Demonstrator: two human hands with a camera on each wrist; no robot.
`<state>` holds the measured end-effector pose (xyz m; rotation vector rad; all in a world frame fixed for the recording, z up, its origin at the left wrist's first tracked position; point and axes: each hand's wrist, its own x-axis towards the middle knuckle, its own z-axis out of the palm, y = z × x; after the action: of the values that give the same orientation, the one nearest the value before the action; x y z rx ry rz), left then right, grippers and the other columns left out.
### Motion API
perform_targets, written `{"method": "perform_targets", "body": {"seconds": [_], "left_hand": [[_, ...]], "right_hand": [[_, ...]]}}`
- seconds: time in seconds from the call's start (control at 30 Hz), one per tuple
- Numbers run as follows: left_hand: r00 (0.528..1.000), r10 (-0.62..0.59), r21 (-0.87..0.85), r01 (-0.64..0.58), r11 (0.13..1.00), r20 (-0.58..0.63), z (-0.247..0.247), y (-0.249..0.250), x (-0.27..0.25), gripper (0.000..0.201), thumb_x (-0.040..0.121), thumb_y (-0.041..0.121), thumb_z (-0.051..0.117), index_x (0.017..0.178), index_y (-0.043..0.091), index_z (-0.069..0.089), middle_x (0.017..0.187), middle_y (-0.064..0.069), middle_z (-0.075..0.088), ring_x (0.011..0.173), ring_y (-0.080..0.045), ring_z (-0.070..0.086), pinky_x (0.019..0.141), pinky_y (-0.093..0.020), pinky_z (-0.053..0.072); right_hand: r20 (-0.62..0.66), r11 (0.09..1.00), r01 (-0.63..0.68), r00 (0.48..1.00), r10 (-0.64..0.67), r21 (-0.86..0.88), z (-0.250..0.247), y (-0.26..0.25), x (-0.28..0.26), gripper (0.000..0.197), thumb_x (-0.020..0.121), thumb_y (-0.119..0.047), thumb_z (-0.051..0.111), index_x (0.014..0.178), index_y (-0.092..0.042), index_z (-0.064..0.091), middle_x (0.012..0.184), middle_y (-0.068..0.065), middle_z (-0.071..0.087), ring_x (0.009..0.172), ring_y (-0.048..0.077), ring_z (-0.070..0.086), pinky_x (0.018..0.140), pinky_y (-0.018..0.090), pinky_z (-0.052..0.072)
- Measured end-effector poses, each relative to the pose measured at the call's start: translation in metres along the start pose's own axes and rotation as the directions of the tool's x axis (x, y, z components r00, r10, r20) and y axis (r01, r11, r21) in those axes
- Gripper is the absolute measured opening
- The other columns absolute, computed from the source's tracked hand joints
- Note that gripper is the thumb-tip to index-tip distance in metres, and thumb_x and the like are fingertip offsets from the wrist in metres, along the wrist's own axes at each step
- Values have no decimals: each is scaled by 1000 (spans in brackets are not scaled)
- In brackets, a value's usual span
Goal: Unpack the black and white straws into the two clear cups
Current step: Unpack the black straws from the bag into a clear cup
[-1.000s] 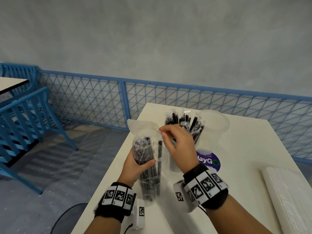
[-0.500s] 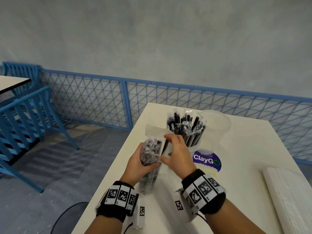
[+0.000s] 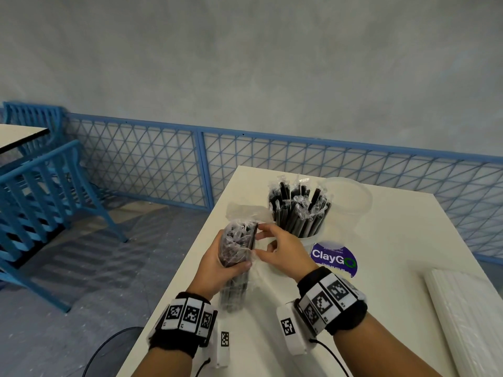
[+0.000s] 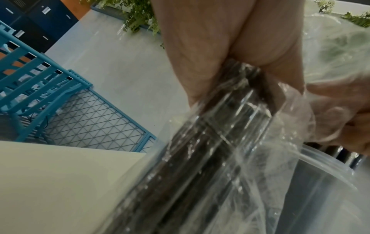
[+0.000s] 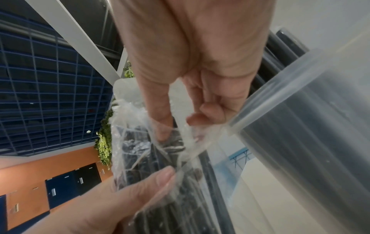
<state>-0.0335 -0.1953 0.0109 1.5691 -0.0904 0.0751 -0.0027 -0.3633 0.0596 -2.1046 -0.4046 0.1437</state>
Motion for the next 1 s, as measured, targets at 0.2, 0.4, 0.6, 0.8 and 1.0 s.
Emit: {"method": "perform_targets", "body": {"seconds": [0.2,0.4,0.6,0.8,1.0], "left_hand": [[999,-30,-4,31,1000,30,1,0,2,74,56,11,83,121,24,49,115,-1,66,107,-15,64,88,-27,53],[999,-14,-27,15,1000,48,-1,0,3,73,59,2,82,117,31,49,115,0,64,107,-11,64,85,-25,53],[988,-40,6,39,999,148,-3,-2,5,82,58,-6,81,124,22,43,121,-2,59,113,-12,61,85,-23,51],[951,-149,145,113,983,271,-1,2,5,83,57,-5,83,128,14,46,116,-2,65,107,-12,64,86,-26,53],[916,-197,297,92,951,348,-2,5,7,60,63,-1,82,109,29,59,107,4,68,100,-4,65,86,-25,54]], "right_hand": [[-2,998,20,1000,-20,59,4,0,2,65,76,-17,73,131,-14,40,114,-5,50,88,10,52,67,10,40],[-53,989,149,988,-148,7,10,2,-1,49,74,-15,75,118,-10,55,113,6,63,101,14,58,84,13,42],[82,969,113,988,-134,221,13,4,-6,64,73,-12,77,127,-21,44,119,-7,56,112,0,51,100,15,39],[179,842,-101,984,5,530,19,9,-10,64,67,1,77,121,-19,50,116,1,62,108,4,59,99,25,46],[136,797,-101,990,23,596,23,8,-14,49,56,0,80,97,-19,61,94,0,69,91,10,66,87,26,52]]}}
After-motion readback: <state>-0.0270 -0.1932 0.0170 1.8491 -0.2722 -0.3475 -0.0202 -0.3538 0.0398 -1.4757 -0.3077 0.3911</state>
